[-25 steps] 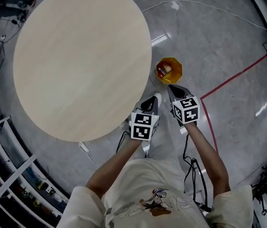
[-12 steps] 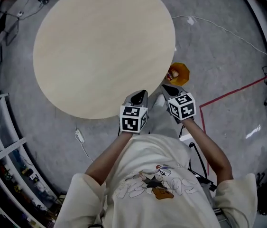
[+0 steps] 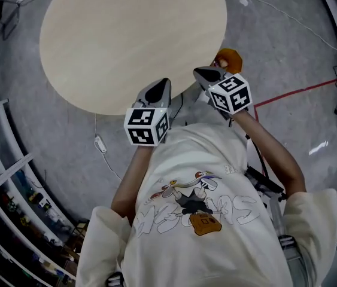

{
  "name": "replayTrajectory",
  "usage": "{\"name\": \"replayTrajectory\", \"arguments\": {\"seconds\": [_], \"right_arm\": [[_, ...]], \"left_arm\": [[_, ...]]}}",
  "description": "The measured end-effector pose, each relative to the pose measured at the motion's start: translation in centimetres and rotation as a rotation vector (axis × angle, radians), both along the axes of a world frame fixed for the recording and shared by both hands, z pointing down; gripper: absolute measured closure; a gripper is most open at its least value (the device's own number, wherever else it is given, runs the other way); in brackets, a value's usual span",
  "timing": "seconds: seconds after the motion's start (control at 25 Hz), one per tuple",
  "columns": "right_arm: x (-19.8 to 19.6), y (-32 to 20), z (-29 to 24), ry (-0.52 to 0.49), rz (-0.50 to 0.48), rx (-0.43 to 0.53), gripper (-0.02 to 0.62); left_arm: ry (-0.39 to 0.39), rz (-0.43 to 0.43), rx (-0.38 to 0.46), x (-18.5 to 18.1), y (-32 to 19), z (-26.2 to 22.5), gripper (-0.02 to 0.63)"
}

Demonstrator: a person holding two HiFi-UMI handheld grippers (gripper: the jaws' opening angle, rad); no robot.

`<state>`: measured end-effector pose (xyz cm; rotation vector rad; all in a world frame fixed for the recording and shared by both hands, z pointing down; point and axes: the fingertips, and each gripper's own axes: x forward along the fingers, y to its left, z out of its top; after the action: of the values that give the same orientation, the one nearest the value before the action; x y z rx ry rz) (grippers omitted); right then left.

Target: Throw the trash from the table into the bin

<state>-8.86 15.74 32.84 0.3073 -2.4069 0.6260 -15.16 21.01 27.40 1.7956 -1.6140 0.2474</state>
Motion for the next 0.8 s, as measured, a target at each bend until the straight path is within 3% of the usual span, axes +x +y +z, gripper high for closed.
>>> {"name": "replayTrajectory", "arguments": {"seconds": [0.2, 0.4, 0.8], "right_arm": [[-1.0, 0.9, -0.8, -0.036, -0.037, 0.014, 0.591], [-0.8, 1.4, -0.9, -0.073, 0.016, -0.012, 0.591], [0.1, 2.9, -1.4, -0.078, -0.001, 0.023, 0.591]], "left_arm": [[0.001, -0.016, 0.049, -1.0, 0.7, -1.7, 0.601], [0.005, -0.021, 0.04, -0.9, 1.3, -1.3, 0.601], [0.005, 0.033, 0.067, 1.3, 0.1, -1.1, 0.601]]}}
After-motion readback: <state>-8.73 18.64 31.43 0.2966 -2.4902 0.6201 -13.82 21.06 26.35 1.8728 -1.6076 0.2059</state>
